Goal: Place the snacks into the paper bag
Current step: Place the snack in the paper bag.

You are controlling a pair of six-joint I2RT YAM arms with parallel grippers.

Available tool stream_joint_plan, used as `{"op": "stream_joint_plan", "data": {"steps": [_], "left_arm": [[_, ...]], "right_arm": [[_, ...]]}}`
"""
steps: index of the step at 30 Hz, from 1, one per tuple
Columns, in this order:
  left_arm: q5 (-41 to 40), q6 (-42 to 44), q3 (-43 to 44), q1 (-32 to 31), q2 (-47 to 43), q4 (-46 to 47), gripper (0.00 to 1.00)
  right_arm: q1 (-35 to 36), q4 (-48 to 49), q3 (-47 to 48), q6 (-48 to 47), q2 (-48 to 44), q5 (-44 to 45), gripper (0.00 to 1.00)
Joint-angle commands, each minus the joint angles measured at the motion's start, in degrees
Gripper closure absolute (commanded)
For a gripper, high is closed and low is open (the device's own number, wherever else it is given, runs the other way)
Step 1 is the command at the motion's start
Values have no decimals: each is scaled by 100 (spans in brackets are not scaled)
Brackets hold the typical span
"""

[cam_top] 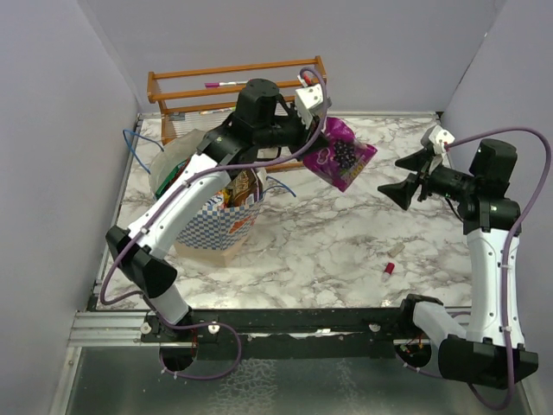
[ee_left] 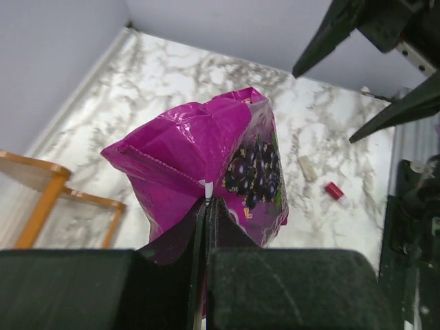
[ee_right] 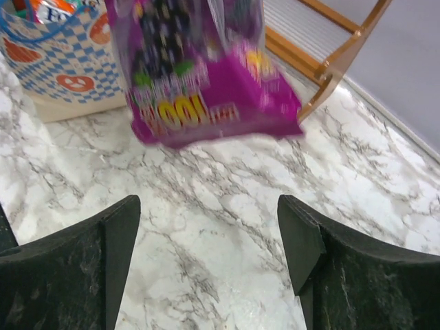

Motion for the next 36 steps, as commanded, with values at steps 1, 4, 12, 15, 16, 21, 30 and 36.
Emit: {"op": "stream_joint_plan", "data": {"steps": [1,4,12,15,16,21,30,36], "left_arm": [[-991,635,605,55,-673,159,100],[-1542,938,802,59,-887,-87,100],[-2990,1887,930,152,-1777,-707,100],[-3247,2162,773,511,-2161,-915,100],[-3327,2292,725,596,-2271,-1050,100],[-3789,2801,307,1064,-2813,-1645,100],[-4371,3116,-859,1268,-3227,-2057,100],[-4769,3318,-1700,1259,-3204,-1955,100]], "right_arm": [[15,456,-462,202,-201,636,18],[15,583,-794,194,-225,649,17],[15,584,-1261,156,75,566,15],[15,755,-1464,251,126,627,14],[15,836,-1537,292,125,632,14],[15,1279,-1887,517,92,764,13],[15,1386,-2042,506,83,1006,13],[15,1469,-2224,485,-144,1147,13]]}}
